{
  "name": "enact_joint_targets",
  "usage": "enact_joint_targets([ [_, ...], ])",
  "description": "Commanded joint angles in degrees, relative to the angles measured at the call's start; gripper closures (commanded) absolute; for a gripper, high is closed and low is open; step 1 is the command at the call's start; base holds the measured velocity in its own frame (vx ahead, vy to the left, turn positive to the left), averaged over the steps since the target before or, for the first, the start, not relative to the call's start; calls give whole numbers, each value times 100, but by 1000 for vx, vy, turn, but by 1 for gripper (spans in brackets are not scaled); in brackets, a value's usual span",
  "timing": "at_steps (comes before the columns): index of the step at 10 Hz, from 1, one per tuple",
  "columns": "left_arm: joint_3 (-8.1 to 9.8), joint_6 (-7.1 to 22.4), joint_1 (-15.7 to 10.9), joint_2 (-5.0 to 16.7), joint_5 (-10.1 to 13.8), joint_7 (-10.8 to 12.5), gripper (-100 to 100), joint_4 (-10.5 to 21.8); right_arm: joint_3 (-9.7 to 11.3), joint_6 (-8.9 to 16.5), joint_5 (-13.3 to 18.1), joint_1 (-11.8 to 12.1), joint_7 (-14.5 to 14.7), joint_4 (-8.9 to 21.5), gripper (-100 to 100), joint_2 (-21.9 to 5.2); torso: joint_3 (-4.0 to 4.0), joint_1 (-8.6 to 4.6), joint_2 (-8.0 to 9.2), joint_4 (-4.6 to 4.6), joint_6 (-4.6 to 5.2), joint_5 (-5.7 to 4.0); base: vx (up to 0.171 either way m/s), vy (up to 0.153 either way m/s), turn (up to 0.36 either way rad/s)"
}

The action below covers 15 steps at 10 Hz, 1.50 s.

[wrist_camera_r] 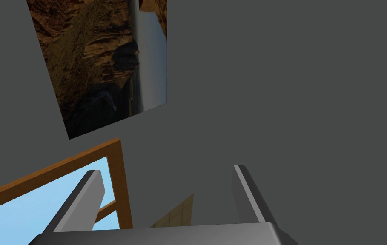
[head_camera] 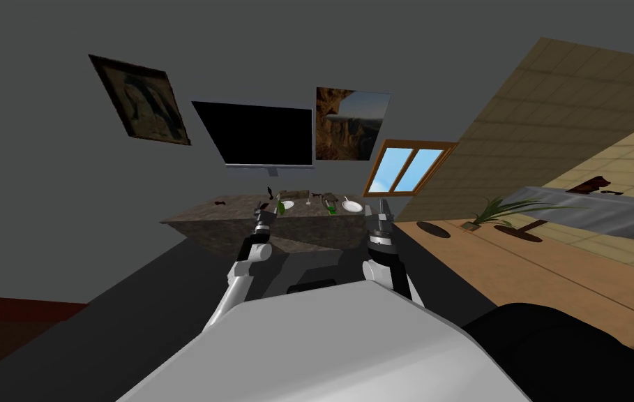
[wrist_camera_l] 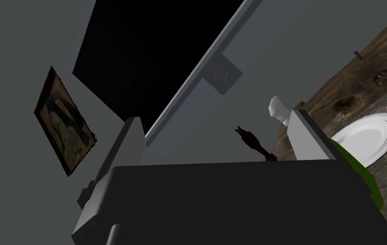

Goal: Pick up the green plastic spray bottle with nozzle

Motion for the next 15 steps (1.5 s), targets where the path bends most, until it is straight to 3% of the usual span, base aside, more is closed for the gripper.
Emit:
enact_joint_targets([
  [1,34,179,-286,13,195,167,-100,286,0,0,0,0,0,0,0,0,0,0,0,0,0,0,-55,8,35],
  [2,34,179,-314,13,195,167,-100,348,0,0,0,0,0,0,0,0,-1,-1,-1,0,0,0,-40,10,14],
  [3,64,342,-546,11,354,298,-100,559,0,0,0,0,0,0,0,0,-3,0,-6,-1,0,0,-39,11,32],
  [4,64,342,-573,11,354,298,-100,637,0,0,0,0,0,0,0,0,-5,1,-8,-2,0,0,-32,7,16],
  [5,98,504,-788,10,505,430,-100,858,0,0,0,0,0,0,0,0,-6,0,-9,-2,0,0,-31,7,34],
  [8,135,665,-1088,6,649,561,-100,1240,0,0,0,1,0,0,0,0,-9,0,-16,-4,0,0,-18,8,31],
  [9,176,824,-1332,0,785,691,-100,1465,0,0,0,1,0,0,0,0,-10,-1,-18,-4,0,0,-6,14,44],
  [10,176,824,-1343,0,785,691,-100,1551,0,0,0,1,0,0,0,0,-12,0,-20,-4,0,0,-2,11,24],
  [11,220,981,-1595,-9,912,820,-100,1774,0,0,0,1,0,0,0,0,-13,0,-22,-5,-1,0,3,13,63],
  [12,220,981,-1595,-9,912,820,-100,1868,0,0,0,1,0,0,0,0,-14,1,-25,-5,-1,0,7,11,19],
  [13,268,1134,-1842,-21,1031,948,-100,2097,0,0,0,1,0,0,0,0,-15,0,-25,-6,-1,0,17,14,61],
  [14,268,1134,-1842,-21,1031,948,-100,2187,0,0,0,1,0,0,0,0,-17,2,-29,-6,-1,0,18,12,24],
  [15,317,1284,-2085,-37,1141,1074,-100,2425,0,0,0,1,0,0,0,0,-17,0,-29,-7,0,0,25,19,48],
])
